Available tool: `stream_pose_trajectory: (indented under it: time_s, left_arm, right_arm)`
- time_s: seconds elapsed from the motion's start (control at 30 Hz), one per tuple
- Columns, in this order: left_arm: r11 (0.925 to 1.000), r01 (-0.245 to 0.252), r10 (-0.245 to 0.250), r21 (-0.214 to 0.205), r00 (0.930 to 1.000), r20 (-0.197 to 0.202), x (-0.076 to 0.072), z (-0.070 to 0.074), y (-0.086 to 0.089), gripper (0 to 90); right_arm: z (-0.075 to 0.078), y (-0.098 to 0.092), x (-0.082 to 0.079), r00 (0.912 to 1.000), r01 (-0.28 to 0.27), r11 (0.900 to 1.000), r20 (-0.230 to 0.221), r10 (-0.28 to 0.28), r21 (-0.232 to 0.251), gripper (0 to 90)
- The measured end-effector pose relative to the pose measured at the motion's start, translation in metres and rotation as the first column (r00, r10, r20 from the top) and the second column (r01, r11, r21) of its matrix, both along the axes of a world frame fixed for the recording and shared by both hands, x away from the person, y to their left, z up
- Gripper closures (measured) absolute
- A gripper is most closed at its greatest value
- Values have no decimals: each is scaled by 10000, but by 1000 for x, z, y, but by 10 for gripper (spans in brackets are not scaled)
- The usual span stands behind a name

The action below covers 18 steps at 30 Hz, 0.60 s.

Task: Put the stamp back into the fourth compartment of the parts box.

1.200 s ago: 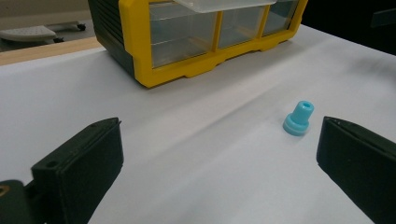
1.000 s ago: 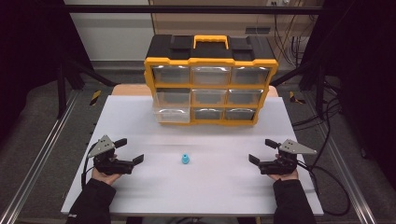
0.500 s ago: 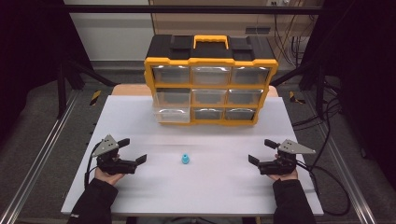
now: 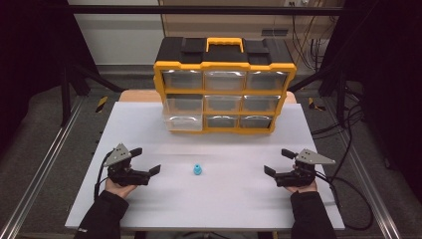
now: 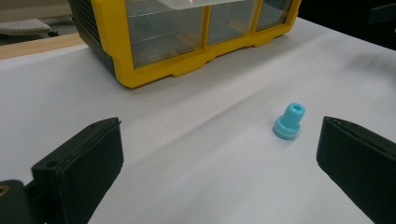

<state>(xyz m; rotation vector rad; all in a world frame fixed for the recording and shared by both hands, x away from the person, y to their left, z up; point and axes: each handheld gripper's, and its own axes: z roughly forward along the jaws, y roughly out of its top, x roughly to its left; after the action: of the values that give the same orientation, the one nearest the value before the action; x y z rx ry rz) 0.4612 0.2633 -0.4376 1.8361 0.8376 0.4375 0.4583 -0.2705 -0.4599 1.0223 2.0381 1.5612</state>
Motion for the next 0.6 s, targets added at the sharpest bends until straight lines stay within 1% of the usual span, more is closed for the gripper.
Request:
stream_pose_trajectory:
  time_s: [0.37,0.6]
  left_arm:
    - [9998,180,-178,127,9998,-124,0,-1,-13,0]
    - [9999,137,-135,97,9997,-202,0,0,-18,0]
  right_arm:
    - [-1,1,0,10000,-36,10000,-15,36,-66,6]
    - [-1,1,0,10000,-73,9999,-11,73,-93,6]
